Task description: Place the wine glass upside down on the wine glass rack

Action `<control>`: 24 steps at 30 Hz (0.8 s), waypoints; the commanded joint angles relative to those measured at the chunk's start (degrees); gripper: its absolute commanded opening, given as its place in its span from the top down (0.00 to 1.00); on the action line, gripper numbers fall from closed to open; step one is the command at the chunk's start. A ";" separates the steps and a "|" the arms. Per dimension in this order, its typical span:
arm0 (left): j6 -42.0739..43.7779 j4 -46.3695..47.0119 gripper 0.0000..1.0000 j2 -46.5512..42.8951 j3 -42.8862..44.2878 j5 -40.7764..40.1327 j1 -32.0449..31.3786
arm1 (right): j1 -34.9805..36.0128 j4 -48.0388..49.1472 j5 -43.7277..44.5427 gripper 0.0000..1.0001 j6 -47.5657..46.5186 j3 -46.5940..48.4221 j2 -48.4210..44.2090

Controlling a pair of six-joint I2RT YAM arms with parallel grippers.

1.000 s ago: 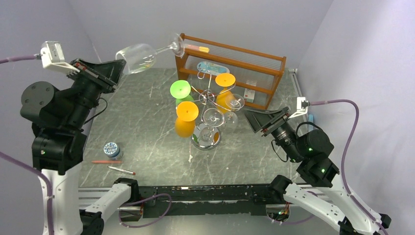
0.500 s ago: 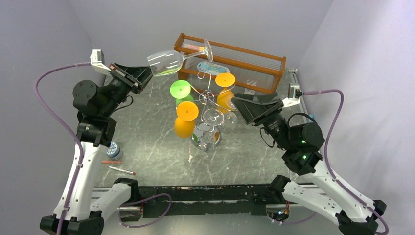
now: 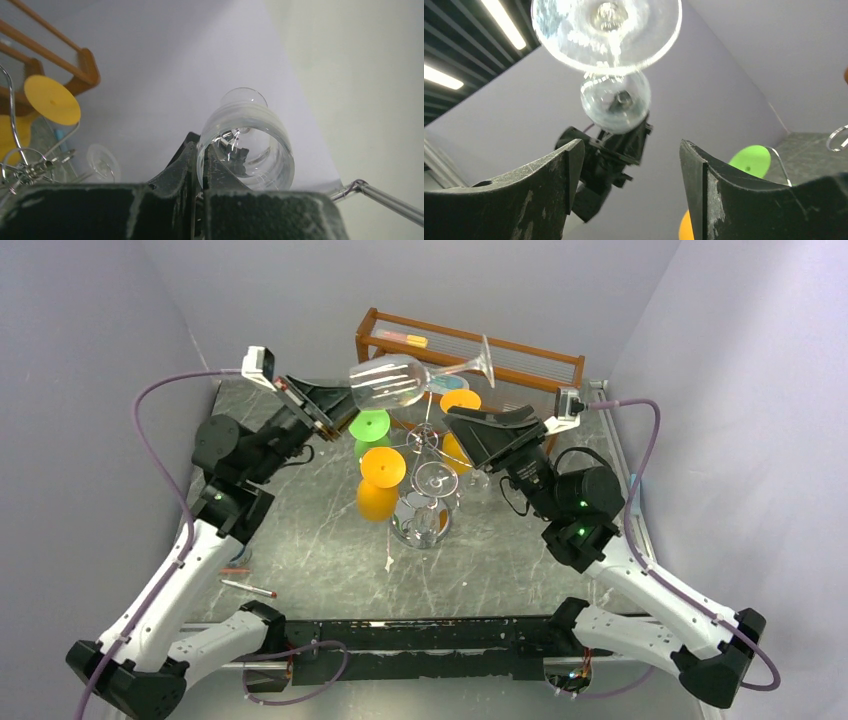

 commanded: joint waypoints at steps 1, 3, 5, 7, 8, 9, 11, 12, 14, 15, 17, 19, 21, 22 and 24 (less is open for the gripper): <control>0.29 7.83 0.95 -1.04 -2.25 -6.48 -4.04 | 0.29 9.86 0.53 0.27 2.09 -1.59 -0.39; -0.26 9.14 0.95 -1.25 -3.72 -8.04 -5.89 | 0.30 12.53 1.69 0.27 2.36 -3.09 -1.05; -1.43 10.27 0.95 -1.43 -5.20 -9.27 -7.86 | 0.32 14.08 2.97 0.27 2.46 -3.98 -1.62; -3.56 12.38 0.95 -1.35 -7.05 -10.03 -9.68 | 0.39 16.84 4.40 0.28 2.65 -5.06 -1.79; -4.54 13.66 0.95 -1.27 -7.77 -10.19 -10.35 | 0.39 18.38 5.44 0.28 3.09 -5.55 -1.73; -5.40 14.55 0.95 -1.05 -8.28 -10.23 -11.03 | 0.39 19.97 6.00 0.28 3.39 -5.89 -1.46; -6.27 15.73 0.95 -0.63 -8.66 -10.73 -12.46 | 0.45 22.36 6.65 0.28 3.36 -5.66 -0.48; -6.39 16.09 0.95 -0.38 -8.68 -11.11 -13.37 | 0.52 23.14 6.80 0.28 3.32 -5.23 0.05; -6.64 16.17 0.95 -0.15 -8.81 -12.30 -15.17 | 0.76 24.94 6.89 0.29 2.51 -4.70 1.18; -6.93 16.68 0.95 -0.11 -9.08 -12.91 -15.89 | 0.93 26.09 7.27 0.30 2.22 -4.71 1.71; -8.23 17.20 0.95 -0.22 -10.00 -14.42 -17.26 | 1.32 28.67 8.11 0.31 1.49 -4.95 2.53; -10.14 17.82 0.95 -0.32 -11.32 -15.49 -18.46 | 1.81 29.67 8.53 0.33 0.50 -4.61 3.27; -11.85 18.92 0.95 -0.41 -12.58 -16.47 -19.42 | 2.26 29.14 8.60 0.39 -0.85 -3.88 3.75; -12.51 19.19 0.95 -0.43 -13.00 -16.73 -19.78 | 2.58 29.07 8.62 0.41 -1.51 -3.65 3.94; -13.22 19.22 0.95 -0.33 -13.32 -17.01 -20.54 | 3.09 29.66 8.81 0.45 -2.90 -3.60 4.29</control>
